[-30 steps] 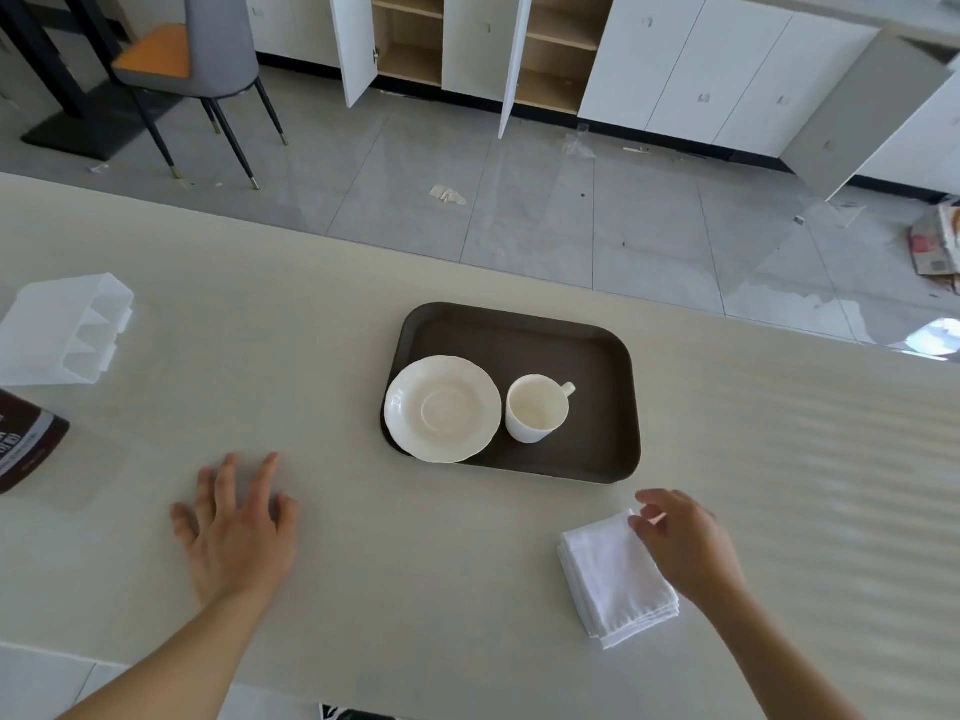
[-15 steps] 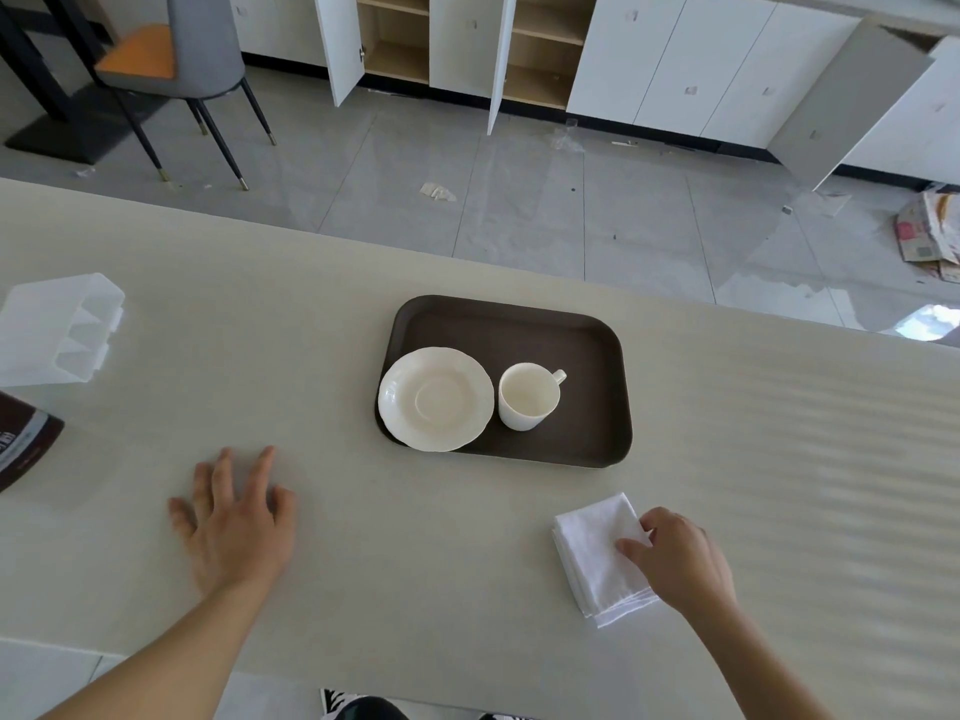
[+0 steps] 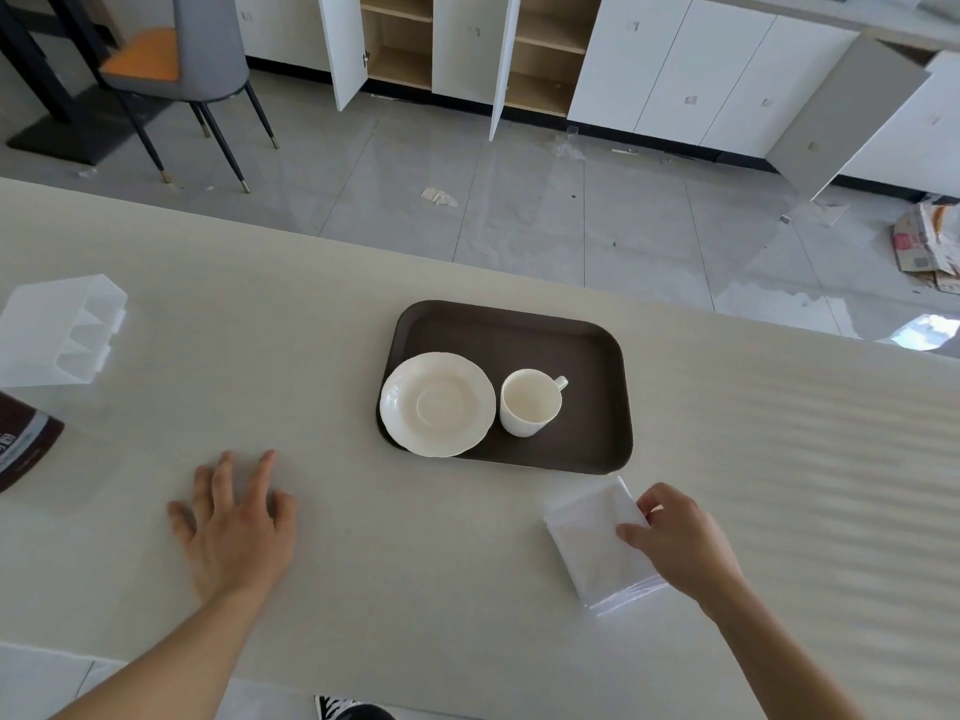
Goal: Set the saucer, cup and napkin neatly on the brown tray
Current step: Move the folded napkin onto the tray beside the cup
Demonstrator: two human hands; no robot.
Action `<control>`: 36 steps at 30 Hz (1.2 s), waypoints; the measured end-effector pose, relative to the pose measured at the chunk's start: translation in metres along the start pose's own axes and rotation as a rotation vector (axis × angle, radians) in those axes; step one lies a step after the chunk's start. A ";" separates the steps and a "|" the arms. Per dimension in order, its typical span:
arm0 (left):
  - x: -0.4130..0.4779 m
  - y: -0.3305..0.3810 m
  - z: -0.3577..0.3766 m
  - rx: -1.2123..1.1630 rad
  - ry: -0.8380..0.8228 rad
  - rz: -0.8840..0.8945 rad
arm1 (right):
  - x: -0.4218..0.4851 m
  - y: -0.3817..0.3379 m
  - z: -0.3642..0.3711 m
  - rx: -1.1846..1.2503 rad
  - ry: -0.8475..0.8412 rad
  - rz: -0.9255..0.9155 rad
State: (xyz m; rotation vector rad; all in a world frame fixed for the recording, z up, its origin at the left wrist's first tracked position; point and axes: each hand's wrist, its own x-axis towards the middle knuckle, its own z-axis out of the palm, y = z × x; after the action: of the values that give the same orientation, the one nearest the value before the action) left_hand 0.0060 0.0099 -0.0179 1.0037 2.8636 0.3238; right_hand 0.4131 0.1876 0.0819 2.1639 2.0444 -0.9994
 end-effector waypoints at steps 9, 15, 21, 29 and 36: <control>-0.001 0.002 -0.002 0.003 -0.003 0.001 | 0.034 -0.021 -0.044 0.480 0.247 0.048; 0.001 -0.002 0.001 0.022 0.003 -0.002 | 0.066 -0.031 -0.031 0.866 0.289 0.150; -0.001 0.003 -0.003 0.008 -0.004 -0.010 | 0.087 -0.043 -0.002 1.088 0.348 0.252; -0.001 0.004 -0.005 0.009 -0.011 -0.005 | 0.088 -0.053 0.021 1.115 0.394 0.321; -0.002 0.005 -0.007 0.005 -0.014 -0.012 | 0.081 -0.039 0.015 0.930 0.195 0.286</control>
State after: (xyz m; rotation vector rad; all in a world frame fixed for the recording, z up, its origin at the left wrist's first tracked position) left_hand 0.0099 0.0111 -0.0095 0.9856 2.8583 0.3074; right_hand 0.3669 0.2602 0.0501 2.9153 1.3510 -2.0318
